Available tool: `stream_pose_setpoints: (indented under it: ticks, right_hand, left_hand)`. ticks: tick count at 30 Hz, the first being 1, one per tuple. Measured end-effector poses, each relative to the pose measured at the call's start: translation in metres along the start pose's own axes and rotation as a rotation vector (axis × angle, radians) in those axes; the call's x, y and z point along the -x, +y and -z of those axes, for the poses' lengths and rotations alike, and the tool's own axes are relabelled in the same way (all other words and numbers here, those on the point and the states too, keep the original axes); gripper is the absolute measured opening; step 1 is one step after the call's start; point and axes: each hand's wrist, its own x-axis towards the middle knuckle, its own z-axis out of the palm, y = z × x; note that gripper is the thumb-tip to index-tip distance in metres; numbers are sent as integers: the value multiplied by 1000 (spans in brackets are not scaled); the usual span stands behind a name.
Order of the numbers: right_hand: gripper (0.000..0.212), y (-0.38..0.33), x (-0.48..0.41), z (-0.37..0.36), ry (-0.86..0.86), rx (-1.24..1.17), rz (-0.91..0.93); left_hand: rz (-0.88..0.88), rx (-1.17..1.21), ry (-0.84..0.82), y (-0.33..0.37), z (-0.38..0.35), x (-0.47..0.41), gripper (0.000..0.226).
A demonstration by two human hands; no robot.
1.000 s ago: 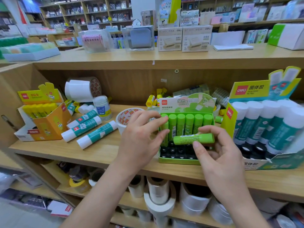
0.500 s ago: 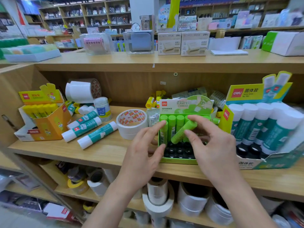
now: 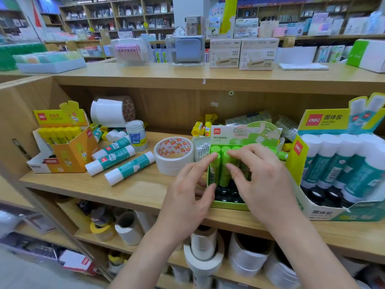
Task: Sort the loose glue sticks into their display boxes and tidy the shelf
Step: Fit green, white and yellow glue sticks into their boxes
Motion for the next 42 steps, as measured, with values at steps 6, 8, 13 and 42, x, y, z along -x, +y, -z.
stream_pose_setpoints:
  ticks: [6,8,13,42]
  right_hand:
    - [22,-10,-4,8,-91,148,33]
    - [23,-13,-5,11,-118,138,9]
    - [26,-14,-7,13,-171,141,-27]
    - [44,-136,-33,-137,-259,-128,117]
  left_hand:
    - [16,21,-13,0,0,-1,68]
    - [20,22,-18,1,1,-1,66]
    - [32,39,-69,5,7,2,63]
    - [160,-109,137,-86,180,11,56]
